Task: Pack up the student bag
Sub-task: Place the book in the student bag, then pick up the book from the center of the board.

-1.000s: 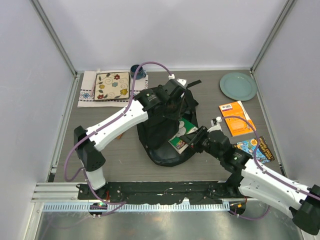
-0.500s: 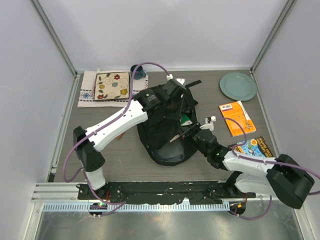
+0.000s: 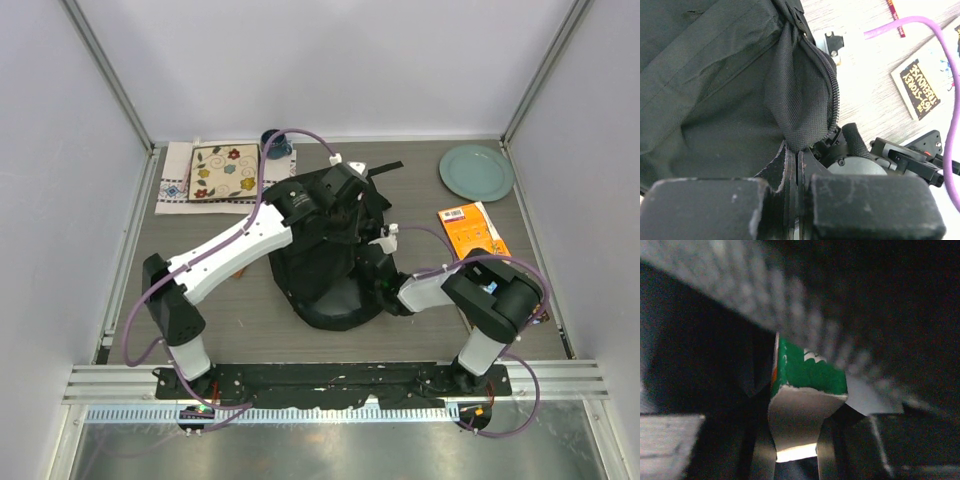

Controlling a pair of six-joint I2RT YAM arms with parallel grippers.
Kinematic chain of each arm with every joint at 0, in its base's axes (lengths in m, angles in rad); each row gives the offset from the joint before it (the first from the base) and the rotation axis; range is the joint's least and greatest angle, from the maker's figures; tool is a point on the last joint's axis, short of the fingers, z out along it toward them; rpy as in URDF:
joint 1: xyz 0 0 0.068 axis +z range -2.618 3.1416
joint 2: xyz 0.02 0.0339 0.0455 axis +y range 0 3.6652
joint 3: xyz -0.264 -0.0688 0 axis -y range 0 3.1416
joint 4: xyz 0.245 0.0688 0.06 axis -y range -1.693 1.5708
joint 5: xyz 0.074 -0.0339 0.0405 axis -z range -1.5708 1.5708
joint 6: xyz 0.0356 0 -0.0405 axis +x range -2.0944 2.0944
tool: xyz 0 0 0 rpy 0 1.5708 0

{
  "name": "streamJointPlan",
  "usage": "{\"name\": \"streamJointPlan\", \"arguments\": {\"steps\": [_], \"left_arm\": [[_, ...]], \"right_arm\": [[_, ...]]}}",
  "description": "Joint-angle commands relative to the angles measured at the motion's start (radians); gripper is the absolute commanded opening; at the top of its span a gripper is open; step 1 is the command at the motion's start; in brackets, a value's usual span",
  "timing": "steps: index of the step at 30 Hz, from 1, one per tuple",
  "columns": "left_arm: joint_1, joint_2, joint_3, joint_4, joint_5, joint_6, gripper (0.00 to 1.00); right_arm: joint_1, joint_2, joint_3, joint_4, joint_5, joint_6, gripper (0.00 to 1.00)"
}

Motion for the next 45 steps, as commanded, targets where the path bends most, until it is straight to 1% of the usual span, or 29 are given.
{"name": "streamJointPlan", "arguments": {"steps": [1,2,3,4,7,10,14,17,18,19,20,22,24,25,26,27,30,31,32,34,35,36,37,38,39,41,42,43,45], "left_arm": [[0.014,-0.099,-0.041,0.094,0.003,-0.013,0.00],[0.024,-0.103,-0.064,0.099,0.001,-0.013,0.00],[0.030,-0.108,-0.076,0.102,0.003,-0.013,0.00],[0.041,-0.115,-0.087,0.108,0.001,-0.012,0.00],[0.063,-0.134,-0.141,0.133,0.000,-0.018,0.00],[0.076,-0.140,-0.187,0.162,0.003,-0.024,0.00],[0.086,-0.131,-0.225,0.177,0.000,-0.029,0.00],[0.092,-0.125,-0.242,0.189,-0.002,-0.036,0.00],[0.093,-0.125,-0.245,0.188,0.000,-0.036,0.00],[0.092,-0.126,-0.247,0.188,0.001,-0.035,0.00],[0.093,-0.129,-0.256,0.185,0.003,-0.032,0.01],[0.093,-0.137,-0.286,0.189,0.007,-0.016,0.29],[0.093,-0.160,-0.307,0.209,0.045,-0.007,0.60],[0.090,-0.171,-0.332,0.234,0.065,-0.001,0.68],[0.087,-0.184,-0.345,0.301,0.081,-0.002,0.76],[0.078,-0.209,-0.353,0.330,0.107,-0.004,0.99],[0.064,-0.220,-0.340,0.441,0.139,-0.013,1.00],[0.063,-0.209,-0.315,0.462,0.154,-0.015,1.00],[0.061,-0.194,-0.292,0.475,0.161,-0.016,1.00],[0.057,-0.134,-0.200,0.463,0.176,-0.010,1.00],[0.054,-0.116,-0.172,0.447,0.178,-0.004,1.00],[0.049,-0.096,-0.143,0.443,0.181,-0.001,1.00],[0.047,-0.064,-0.100,0.441,0.194,0.001,1.00],[0.046,-0.044,-0.081,0.449,0.204,0.002,1.00],[0.044,-0.027,-0.063,0.458,0.211,0.004,0.99],[0.044,0.050,-0.015,0.504,0.236,-0.004,1.00],[0.044,0.079,0.006,0.524,0.253,-0.021,1.00],[0.044,0.117,0.049,0.548,0.277,-0.029,1.00],[0.044,0.235,0.113,0.588,0.329,-0.064,1.00]], "right_arm": [[0.008,-0.020,-0.013,0.117,-0.001,0.019,0.45],[0.008,-0.043,-0.033,0.068,0.005,0.017,0.60],[0.008,-0.075,-0.076,0.034,0.011,0.001,0.67],[0.008,-0.140,-0.091,-0.004,0.008,-0.007,0.84],[0.009,-0.302,-0.127,-0.246,-0.023,-0.065,0.85],[0.013,-0.413,-0.142,-0.407,-0.049,-0.110,0.85],[0.019,-0.665,-0.185,-0.576,-0.046,-0.133,0.86],[0.022,-0.811,-0.175,-0.798,0.003,-0.133,0.86],[0.022,-0.908,-0.167,-0.874,0.047,-0.130,0.86],[0.022,-0.965,-0.159,-1.026,0.086,-0.119,0.86],[0.023,-1.019,-0.139,-1.104,0.119,-0.109,0.86],[0.020,-1.164,-0.109,-1.316,0.261,-0.104,0.86],[0.019,-1.259,-0.046,-1.414,0.363,-0.121,0.86],[0.019,-1.269,-0.020,-1.455,0.435,-0.140,0.86],[0.016,-1.263,0.029,-1.466,0.471,-0.201,0.86],[0.016,-1.245,0.055,-1.469,0.500,-0.235,0.86],[-0.006,-1.066,0.192,-1.492,0.621,-0.385,0.88],[-0.030,-0.944,0.238,-1.517,0.644,-0.423,0.91],[-0.067,-0.898,0.320,-1.519,0.629,-0.462,0.92],[-0.299,-0.825,0.379,-1.435,0.489,-0.628,0.93],[-0.395,-0.779,0.398,-1.398,0.289,-0.677,0.93],[-0.610,-0.760,0.401,-1.370,0.208,-0.699,0.93],[-0.707,-0.743,0.399,-1.317,0.124,-0.725,0.93],[-0.825,-0.693,0.407,-1.298,-0.055,-0.737,0.93],[-0.974,-0.668,0.415,-1.281,-0.110,-0.739,0.93],[-1.082,-0.598,0.434,-1.224,-0.207,-0.747,0.93],[-1.122,-0.505,0.451,-1.216,-0.303,-0.750,0.93],[-1.188,-0.460,0.474,-1.221,-0.319,-0.751,0.93],[-1.222,-0.334,0.526,-1.215,-0.382,-0.783,0.92]]}}
